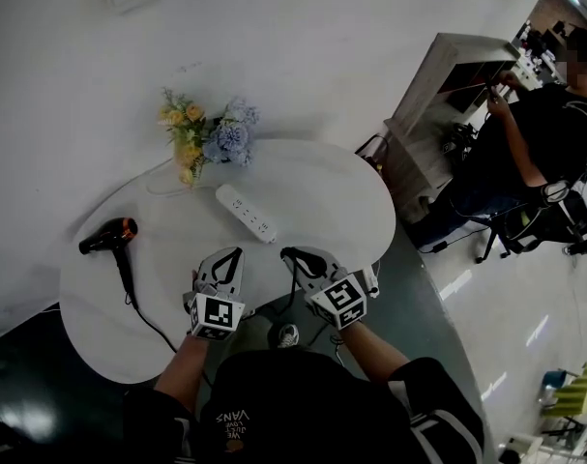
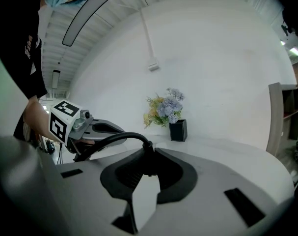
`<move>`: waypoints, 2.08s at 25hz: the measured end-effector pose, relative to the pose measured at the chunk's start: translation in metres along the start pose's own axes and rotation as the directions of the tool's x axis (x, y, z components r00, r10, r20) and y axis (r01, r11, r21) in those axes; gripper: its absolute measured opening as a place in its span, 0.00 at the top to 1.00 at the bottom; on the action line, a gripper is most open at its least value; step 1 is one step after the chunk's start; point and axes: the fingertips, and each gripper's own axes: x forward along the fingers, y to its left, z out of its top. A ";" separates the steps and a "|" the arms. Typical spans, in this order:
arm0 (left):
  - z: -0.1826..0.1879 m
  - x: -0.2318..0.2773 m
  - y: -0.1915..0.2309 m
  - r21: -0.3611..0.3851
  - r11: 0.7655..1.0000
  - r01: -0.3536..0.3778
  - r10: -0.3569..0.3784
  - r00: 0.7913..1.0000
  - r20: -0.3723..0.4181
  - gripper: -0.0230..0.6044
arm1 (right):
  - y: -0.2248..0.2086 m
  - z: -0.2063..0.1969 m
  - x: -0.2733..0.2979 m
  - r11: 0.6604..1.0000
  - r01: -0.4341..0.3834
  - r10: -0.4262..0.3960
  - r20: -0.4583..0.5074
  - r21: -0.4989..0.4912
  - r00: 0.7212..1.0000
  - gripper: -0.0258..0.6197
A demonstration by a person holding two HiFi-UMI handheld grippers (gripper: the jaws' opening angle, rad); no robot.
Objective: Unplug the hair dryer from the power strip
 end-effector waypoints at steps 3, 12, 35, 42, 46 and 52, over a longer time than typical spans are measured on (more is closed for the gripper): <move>0.003 -0.012 -0.007 -0.044 0.999 -0.011 0.011 1.000 0.006 0.93 | 0.004 0.001 -0.008 1.000 0.005 -0.005 0.005 0.007 1.000 0.85; 0.006 -0.037 -0.007 -0.124 0.992 -0.014 0.022 0.998 0.062 0.93 | 0.013 0.002 -0.018 1.000 0.025 -0.025 -0.006 0.015 1.000 0.85; -0.003 -0.118 0.030 -0.170 0.984 0.060 -0.034 0.988 0.152 0.93 | 0.077 0.020 -0.030 0.981 0.188 -0.188 0.002 0.041 0.982 0.85; -0.011 -0.131 0.037 -0.167 0.983 0.077 -0.049 0.985 0.163 0.93 | 0.091 0.018 -0.029 0.973 0.224 -0.224 -0.002 0.054 0.975 0.85; -0.016 -0.137 0.039 -0.167 0.982 0.087 -0.059 0.985 0.163 0.93 | 0.096 0.019 -0.027 0.971 0.234 -0.234 -0.001 0.056 0.972 0.85; -0.019 -0.140 0.042 -0.170 0.981 0.093 -0.065 0.985 0.162 0.93 | 0.100 0.020 -0.024 0.969 0.241 -0.241 -0.002 0.056 0.970 0.85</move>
